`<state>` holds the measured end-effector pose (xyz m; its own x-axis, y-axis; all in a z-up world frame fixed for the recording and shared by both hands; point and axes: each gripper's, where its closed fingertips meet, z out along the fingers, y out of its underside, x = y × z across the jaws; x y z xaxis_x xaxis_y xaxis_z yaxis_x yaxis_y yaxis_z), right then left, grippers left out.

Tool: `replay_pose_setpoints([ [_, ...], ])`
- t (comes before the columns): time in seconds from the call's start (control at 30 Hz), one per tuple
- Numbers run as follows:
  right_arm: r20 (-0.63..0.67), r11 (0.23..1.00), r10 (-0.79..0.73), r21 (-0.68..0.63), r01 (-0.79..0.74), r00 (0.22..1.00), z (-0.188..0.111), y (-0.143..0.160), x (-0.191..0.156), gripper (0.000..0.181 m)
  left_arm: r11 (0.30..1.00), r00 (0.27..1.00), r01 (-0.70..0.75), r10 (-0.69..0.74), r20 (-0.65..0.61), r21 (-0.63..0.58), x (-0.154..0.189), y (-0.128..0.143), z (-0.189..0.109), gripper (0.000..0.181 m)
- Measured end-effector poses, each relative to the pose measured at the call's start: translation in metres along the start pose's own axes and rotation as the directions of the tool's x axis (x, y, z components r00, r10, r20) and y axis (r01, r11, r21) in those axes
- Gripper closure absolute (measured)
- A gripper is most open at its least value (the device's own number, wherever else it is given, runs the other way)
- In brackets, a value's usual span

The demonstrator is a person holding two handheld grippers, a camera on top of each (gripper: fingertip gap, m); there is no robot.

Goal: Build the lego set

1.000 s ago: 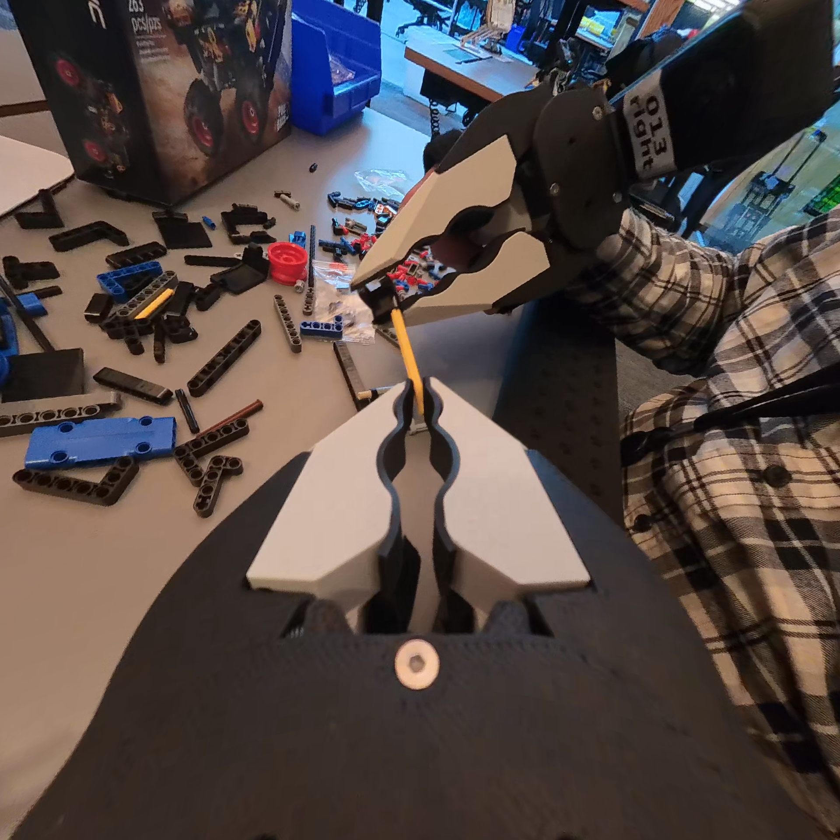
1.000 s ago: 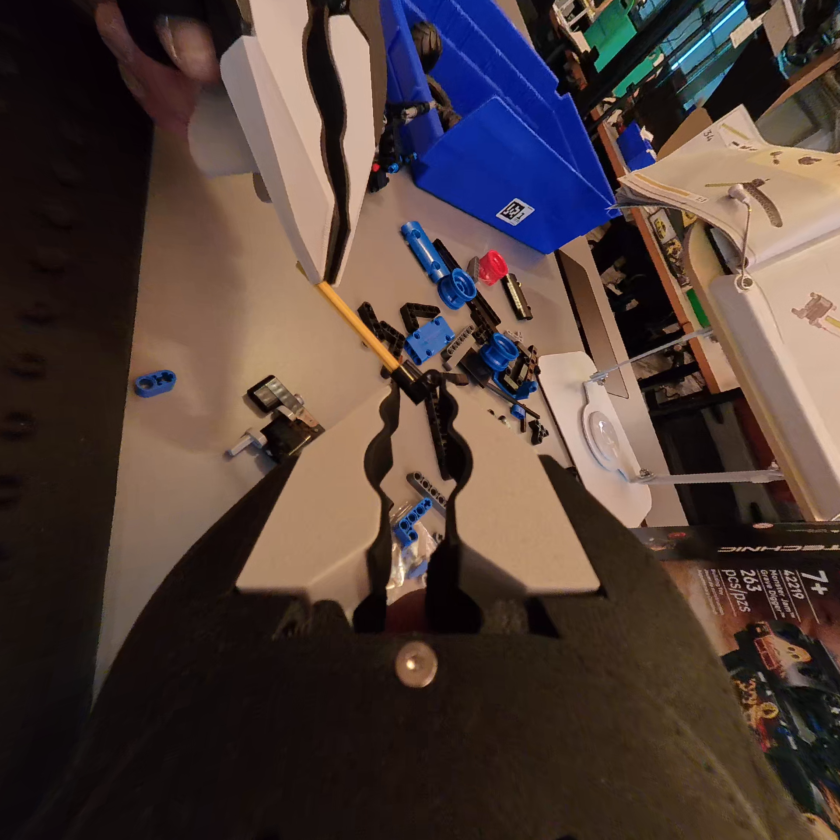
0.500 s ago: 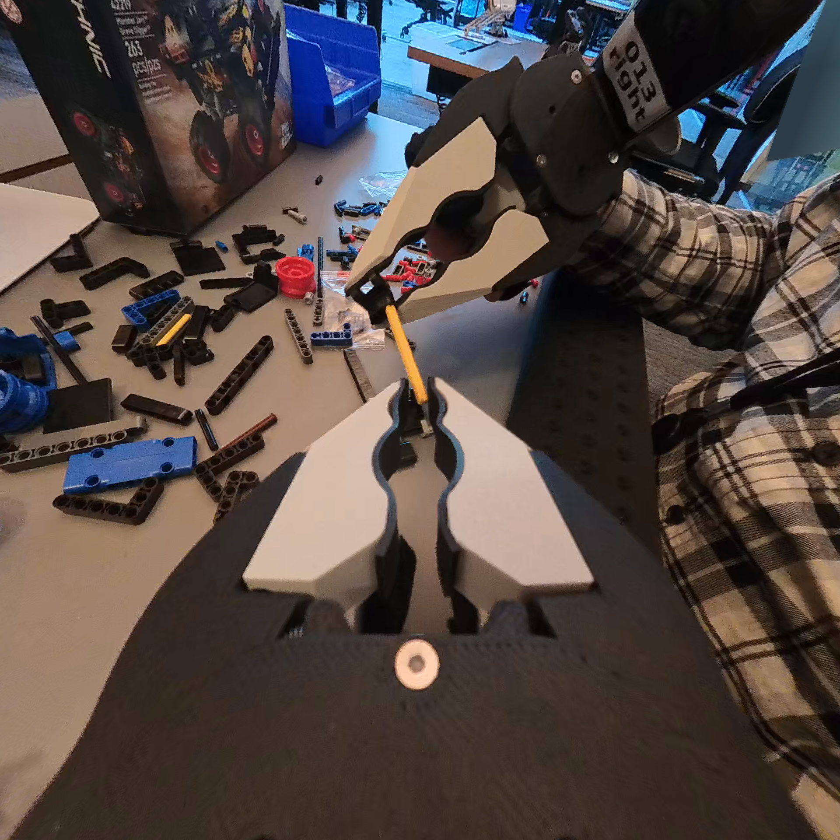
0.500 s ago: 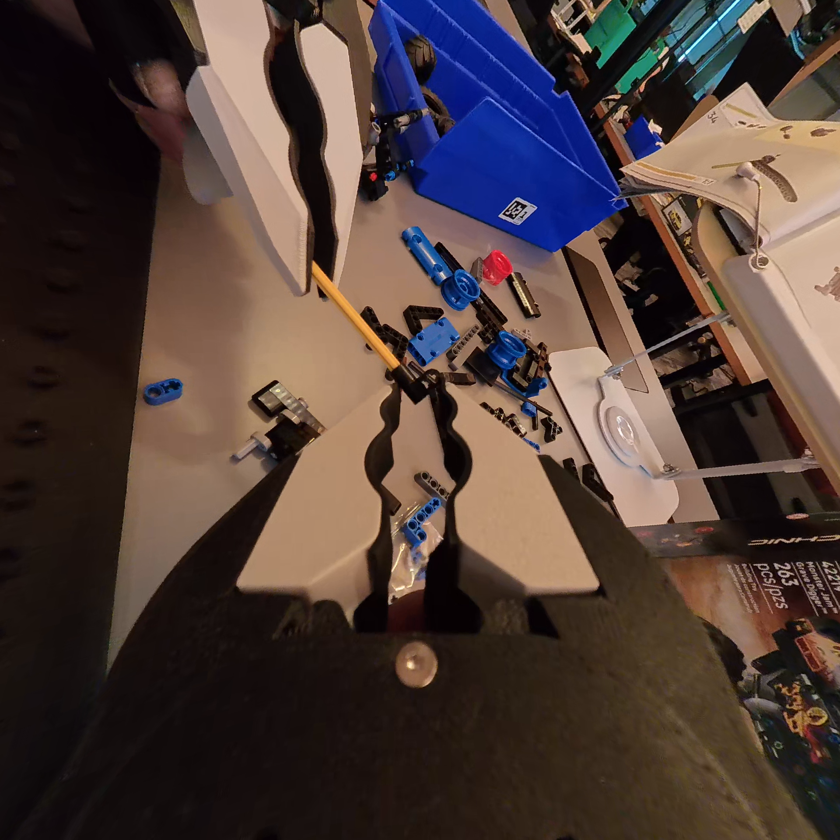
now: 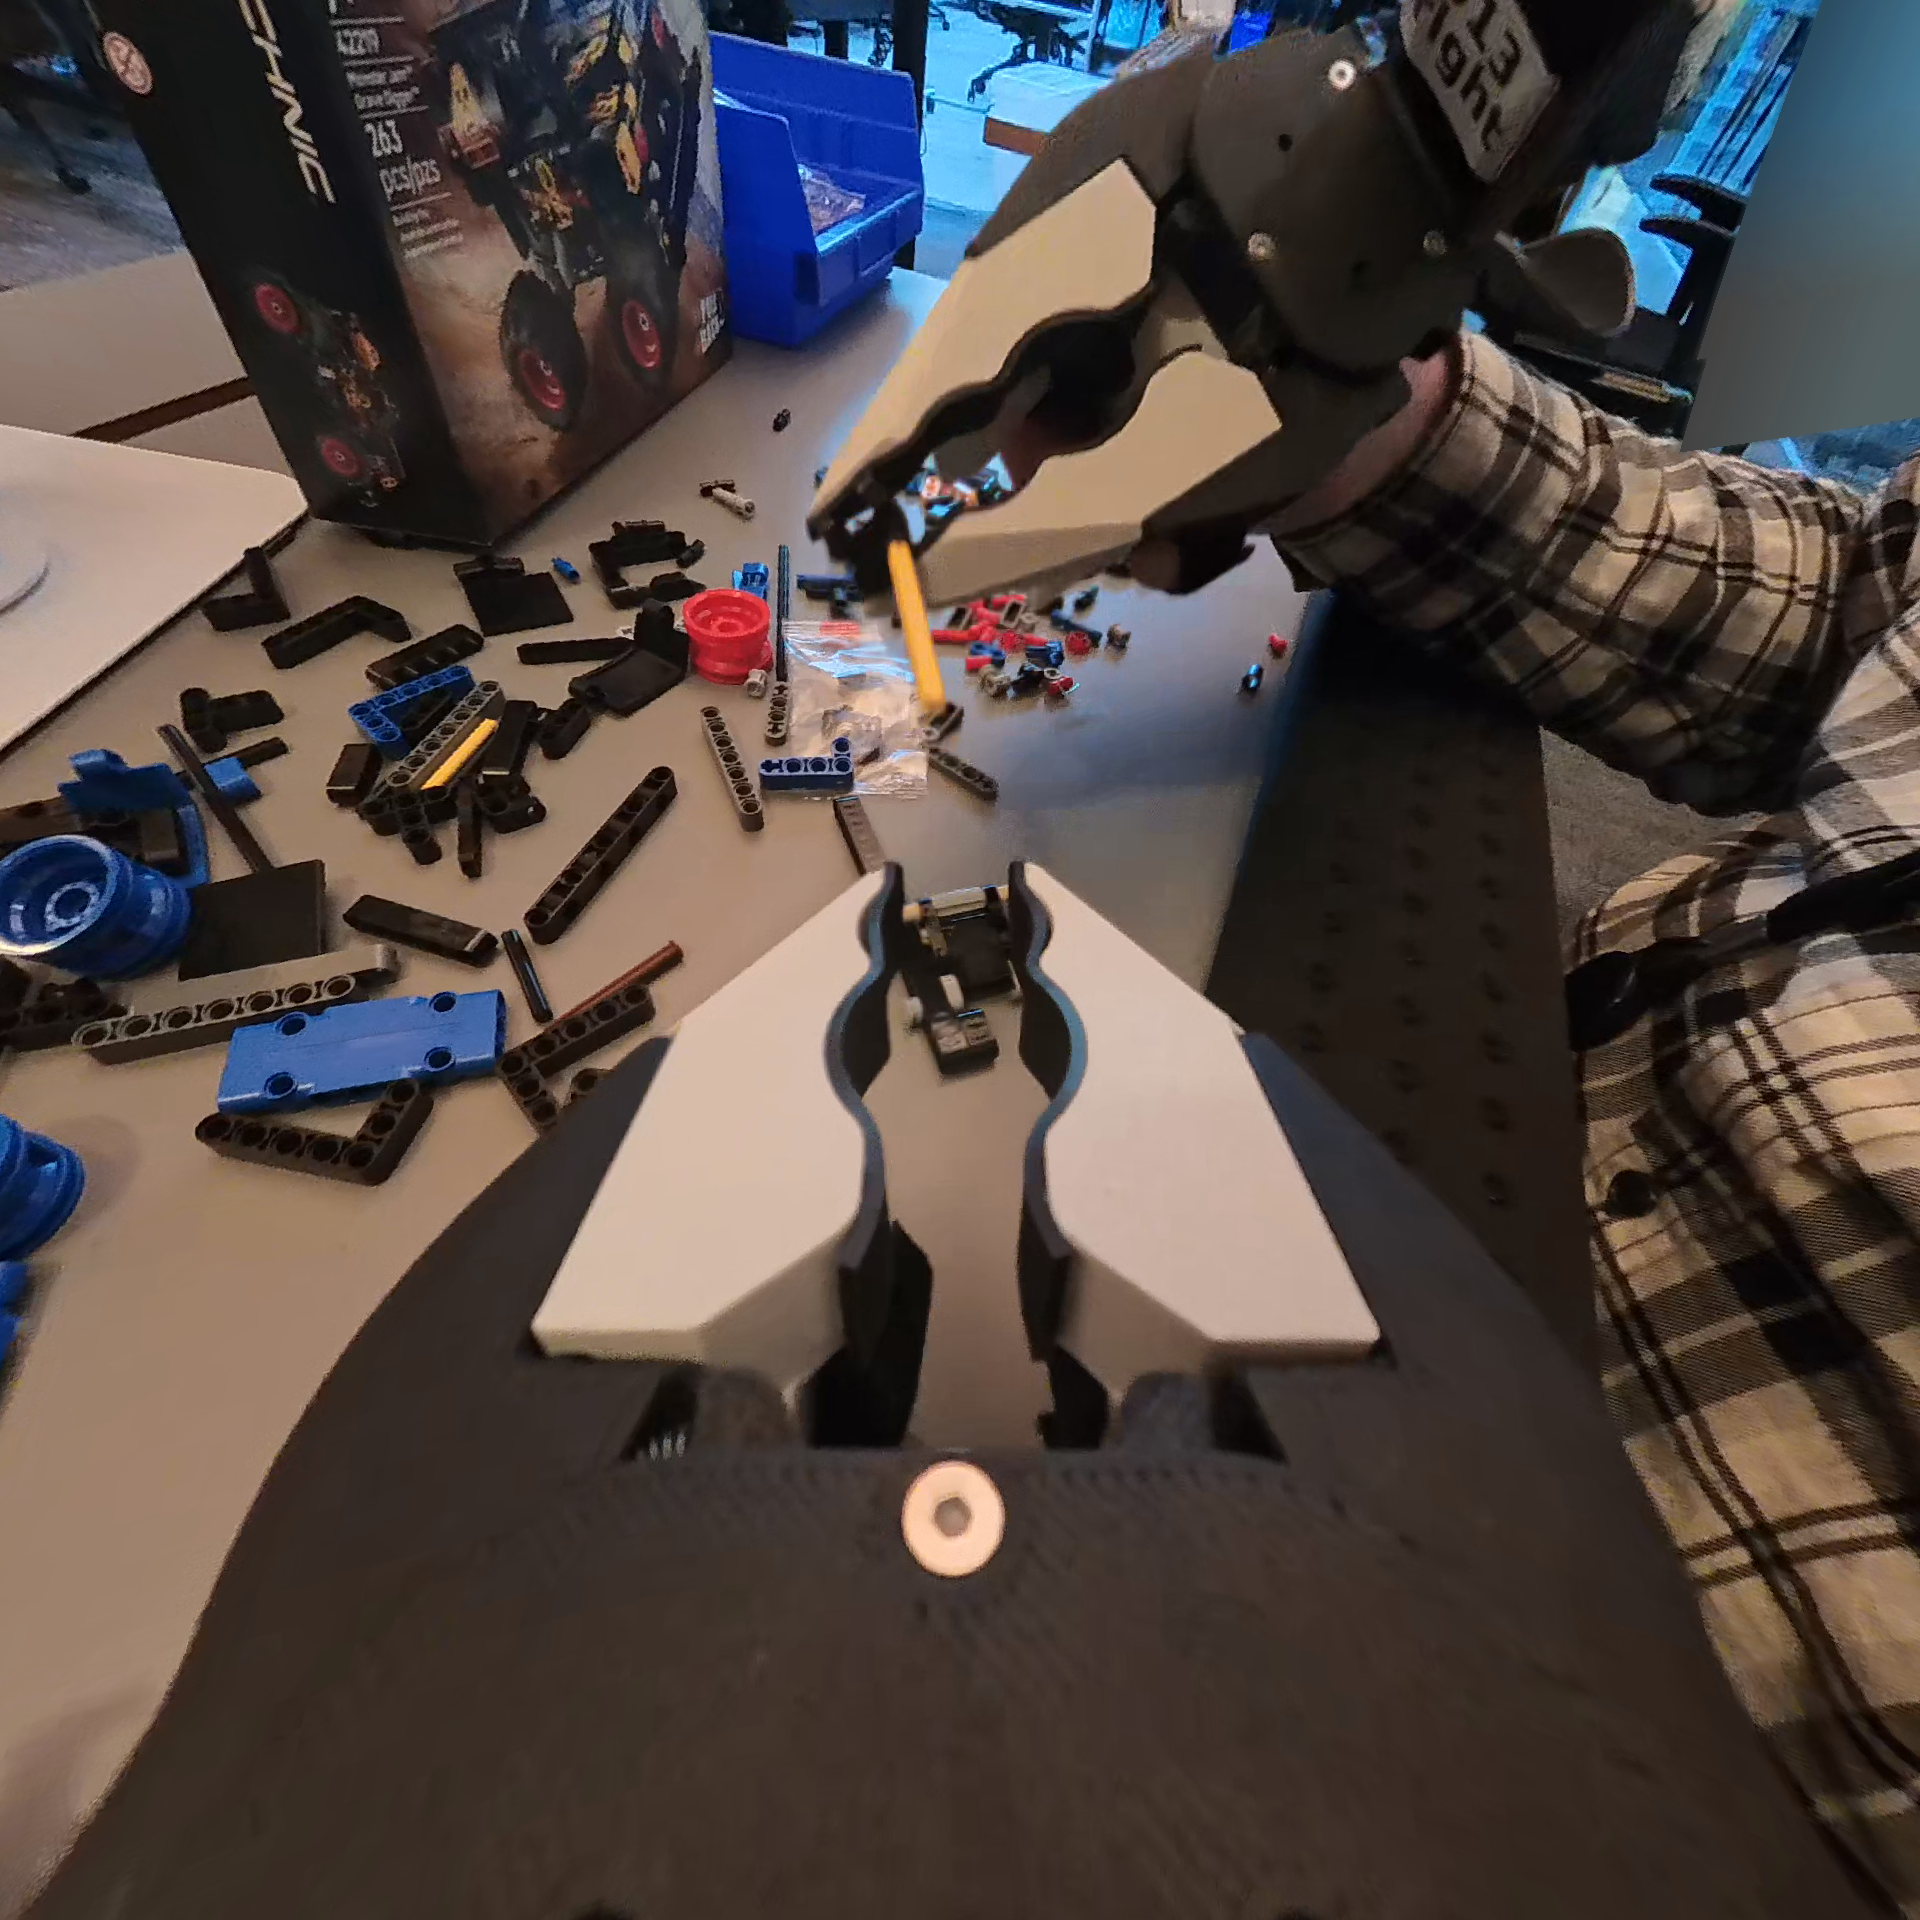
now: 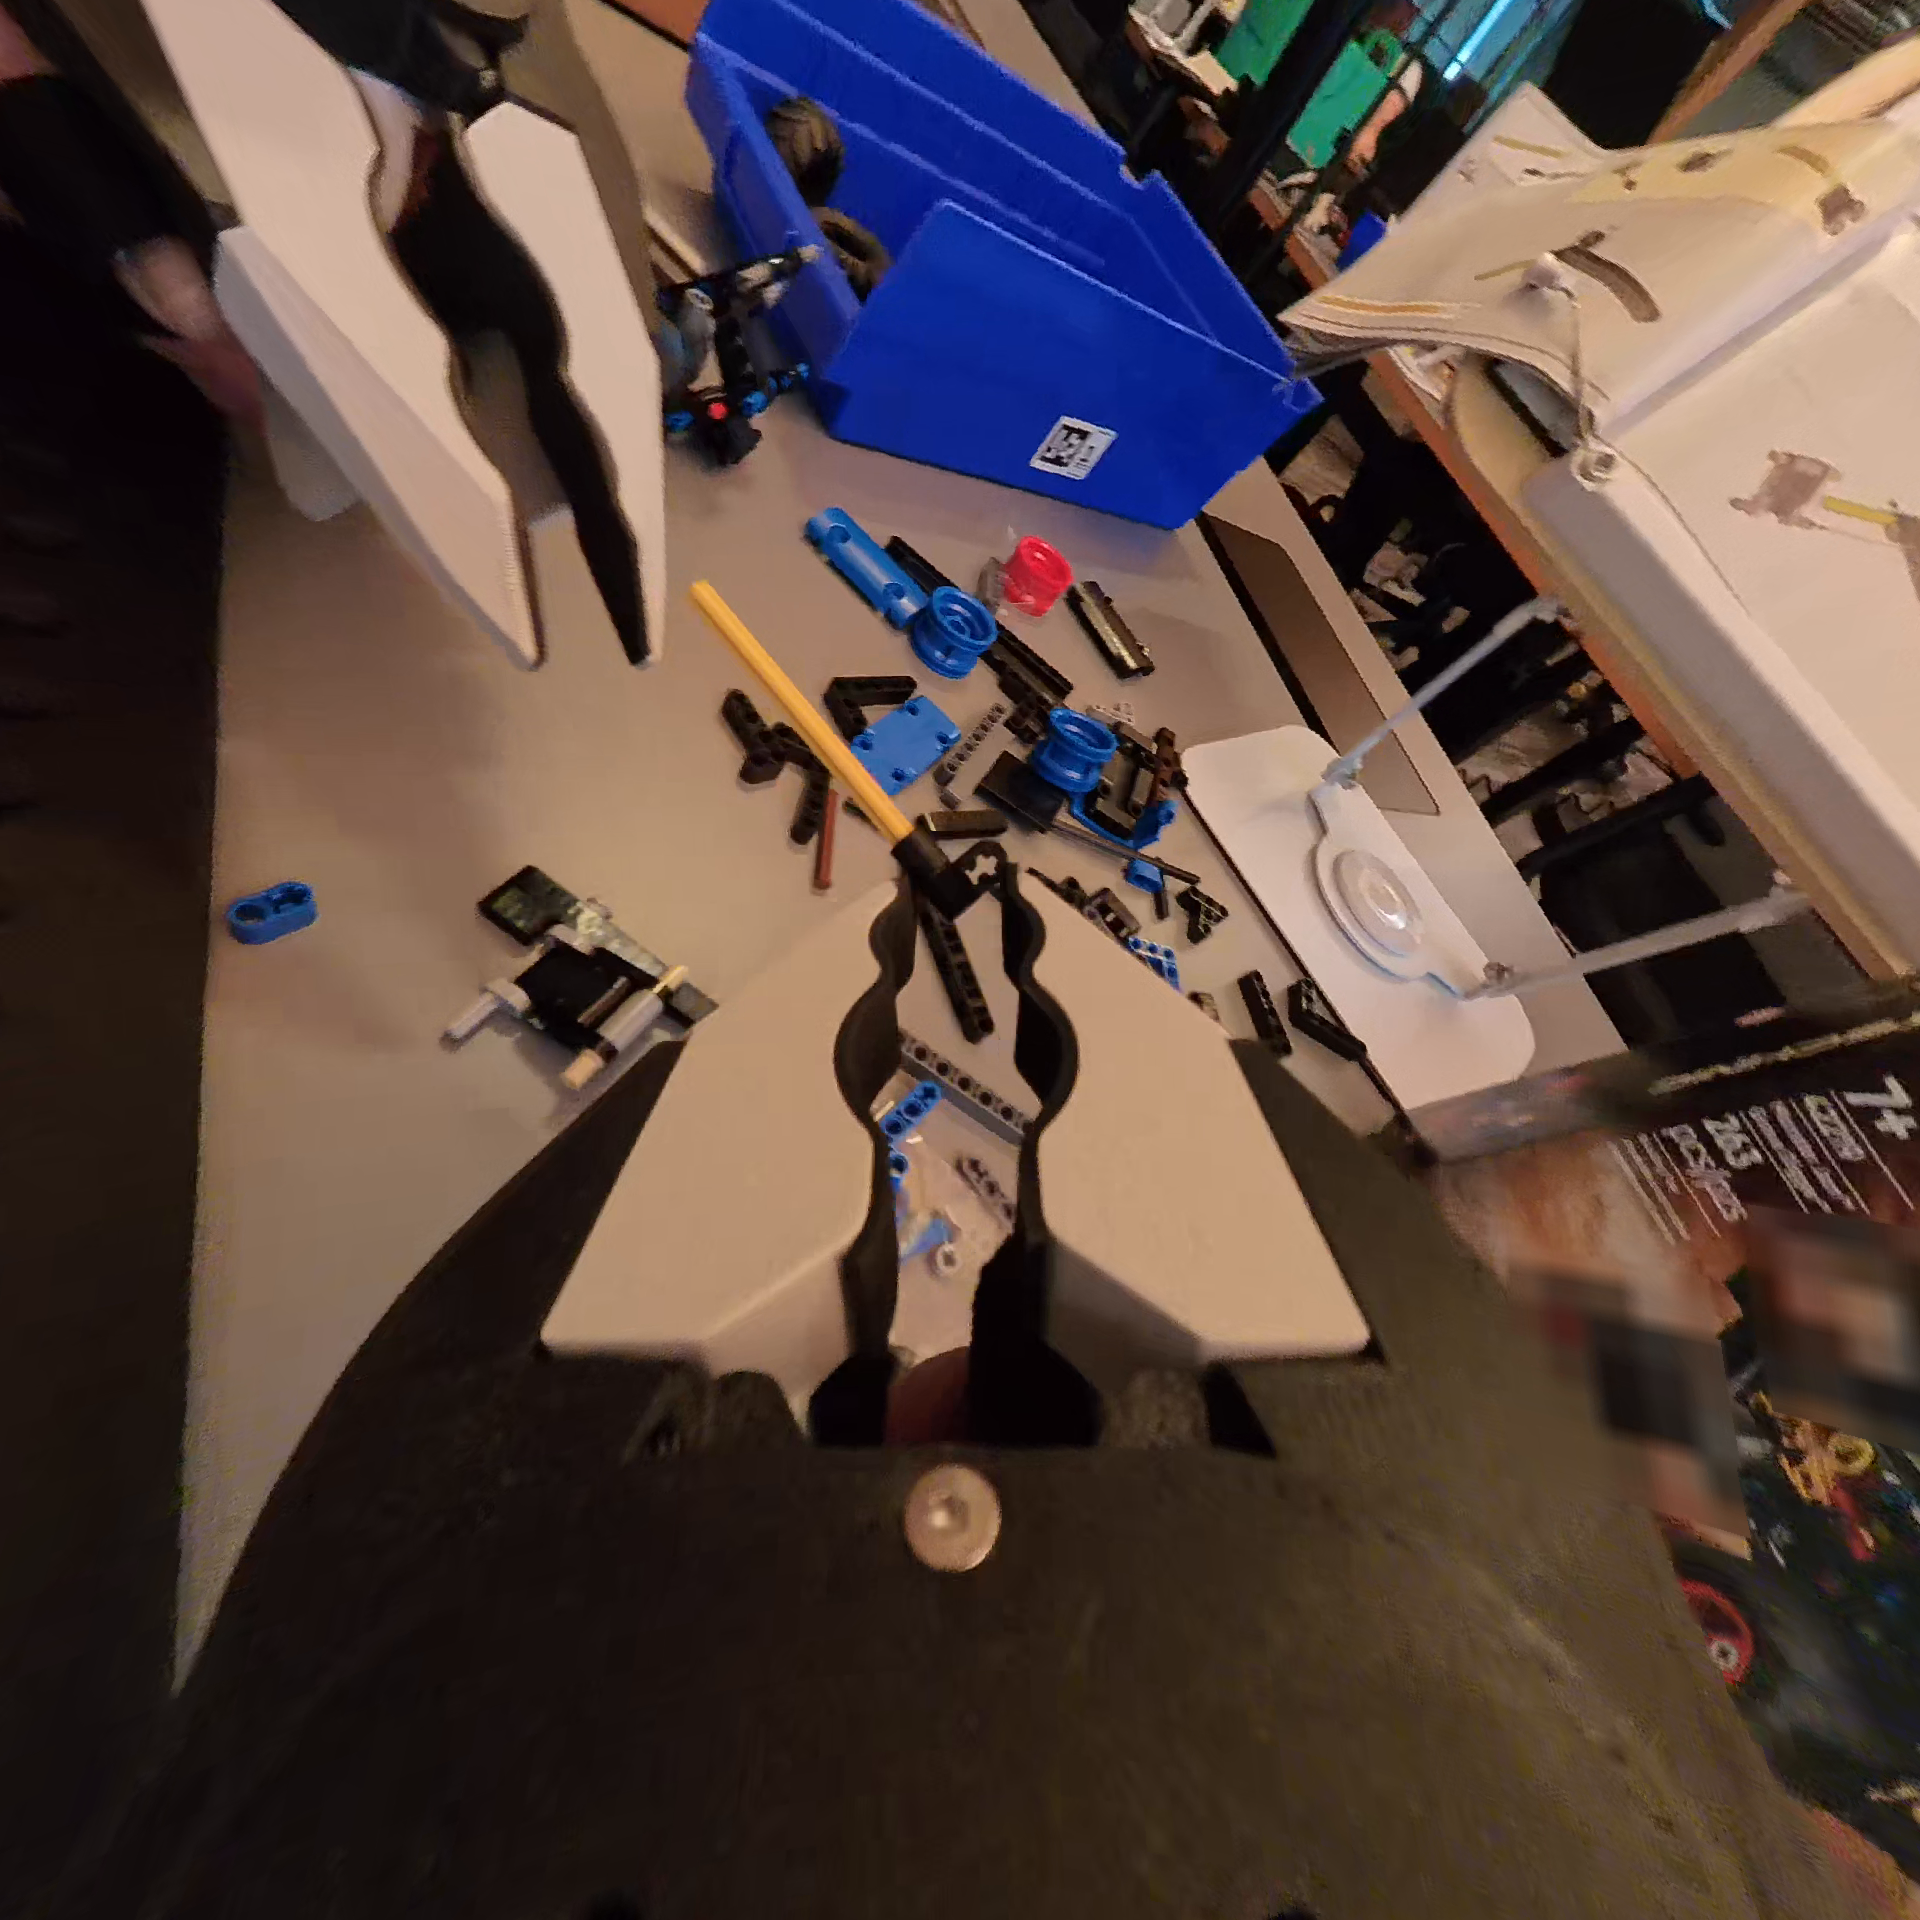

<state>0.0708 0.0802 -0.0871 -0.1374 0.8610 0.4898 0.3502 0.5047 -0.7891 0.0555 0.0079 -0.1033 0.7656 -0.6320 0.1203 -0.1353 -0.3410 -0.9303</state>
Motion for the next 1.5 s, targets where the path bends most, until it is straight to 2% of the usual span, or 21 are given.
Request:
replay_pose_setpoints([
  [0.3,-0.065,0.992,0.129,-0.006,-0.130,0.990,-0.010,0.014,0.029,0.166,0.996,0.997,-0.041,0.045,0.060,-0.076,-0.011,0.015,0.001,0.160],
  [0.47,-0.067,0.991,0.130,-0.018,-0.131,0.989,-0.010,0.017,0.029,0.166,0.973,0.990,-0.115,0.129,0.054,-0.201,-0.007,0.034,0.011,0.159],
  [0.77,-0.065,0.991,0.131,-0.023,-0.132,0.989,-0.010,0.019,0.028,0.166,0.879,0.965,-0.199,0.253,0.071,-0.433,-0.011,0.070,0.025,0.153],
  [1.03,-0.065,0.992,0.117,-0.032,-0.119,0.991,-0.010,0.020,0.027,0.166,0.880,0.967,-0.201,0.247,0.054,-0.430,-0.008,0.070,0.029,0.175],
  [1.2,-0.066,0.992,0.118,-0.033,-0.120,0.991,-0.010,0.021,0.027,0.166,0.881,0.965,-0.203,0.253,0.062,-0.428,-0.011,0.070,0.029,0.179],
  [1.27,-0.068,0.992,0.116,-0.034,-0.118,0.991,-0.010,0.021,0.027,0.166,0.883,0.965,-0.196,0.250,0.074,-0.425,-0.013,0.070,0.028,0.176],
  [1.37,-0.070,0.992,0.116,-0.035,-0.119,0.991,-0.011,0.021,0.028,0.166,0.895,0.972,-0.175,0.223,0.071,-0.410,-0.012,0.068,0.027,0.160],
  [1.5,-0.071,0.992,0.118,-0.034,-0.121,0.990,-0.011,0.022,0.028,0.166,0.898,0.973,-0.172,0.220,0.075,-0.405,-0.013,0.068,0.027,0.153],
])
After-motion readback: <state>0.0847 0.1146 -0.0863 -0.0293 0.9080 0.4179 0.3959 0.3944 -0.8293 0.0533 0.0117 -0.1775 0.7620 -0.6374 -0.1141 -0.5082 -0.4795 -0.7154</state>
